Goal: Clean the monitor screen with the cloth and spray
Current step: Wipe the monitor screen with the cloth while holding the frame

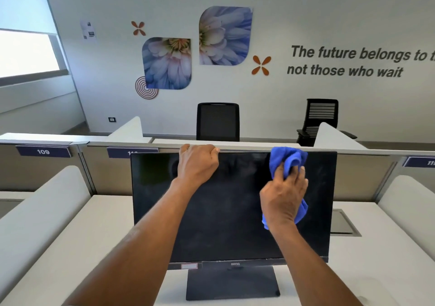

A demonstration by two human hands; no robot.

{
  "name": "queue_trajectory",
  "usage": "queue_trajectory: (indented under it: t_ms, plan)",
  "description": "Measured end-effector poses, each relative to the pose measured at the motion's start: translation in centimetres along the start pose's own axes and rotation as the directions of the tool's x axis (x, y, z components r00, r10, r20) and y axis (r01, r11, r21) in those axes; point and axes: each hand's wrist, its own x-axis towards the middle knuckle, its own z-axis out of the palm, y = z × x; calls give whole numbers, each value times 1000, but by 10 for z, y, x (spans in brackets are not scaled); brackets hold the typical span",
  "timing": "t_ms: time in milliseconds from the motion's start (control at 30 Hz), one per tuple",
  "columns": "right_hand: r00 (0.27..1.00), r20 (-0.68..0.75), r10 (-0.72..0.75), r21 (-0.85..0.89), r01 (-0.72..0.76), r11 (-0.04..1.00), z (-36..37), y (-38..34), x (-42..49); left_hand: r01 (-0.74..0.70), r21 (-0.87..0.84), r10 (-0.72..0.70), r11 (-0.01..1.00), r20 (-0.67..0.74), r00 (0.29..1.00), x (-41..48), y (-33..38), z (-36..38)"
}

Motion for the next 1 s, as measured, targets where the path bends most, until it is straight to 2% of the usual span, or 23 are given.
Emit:
queue_trajectory:
  t_ms: [133, 200, 300, 400, 533, 667, 767, 900, 1000]
  plan:
    - [1000, -11, -5, 20, 6, 1000, 0, 4, 0, 39, 34, -41, 999, 43, 998, 2, 10, 1]
    - [993, -52, -110, 19, 111, 994, 3, -4, -6, 22, 40, -26, 999, 92, 995, 2, 21, 4]
    - [942, -55, -332, 9, 333, 943, 4, -19, -24, -17, 42, 12, 999, 138, 990, 3, 41, 13]
    - [908, -33, -418, 15, 419, 908, 4, -23, -31, -24, 33, 19, 999, 145, 989, 5, 53, 17]
    - [932, -29, -361, -16, 361, 932, 4, -2, -15, -10, 9, 9, 1000, 95, 995, 6, 49, 19]
    - [998, -13, -67, -30, 67, 997, -2, 32, 10, -26, -35, 28, 999, 70, 997, 4, 46, 21]
    - [995, -3, 98, -11, -98, 995, -6, 60, 21, -14, -25, 16, 1000, 80, 997, 6, 48, 22]
    - [999, -26, 41, 4, -40, 999, -9, 64, 20, 5, -2, -4, 1000, 131, 991, 6, 63, 25]
    - [987, -73, -144, 14, 145, 989, -6, 49, 9, -32, -5, 32, 999, 191, 981, 5, 87, 32]
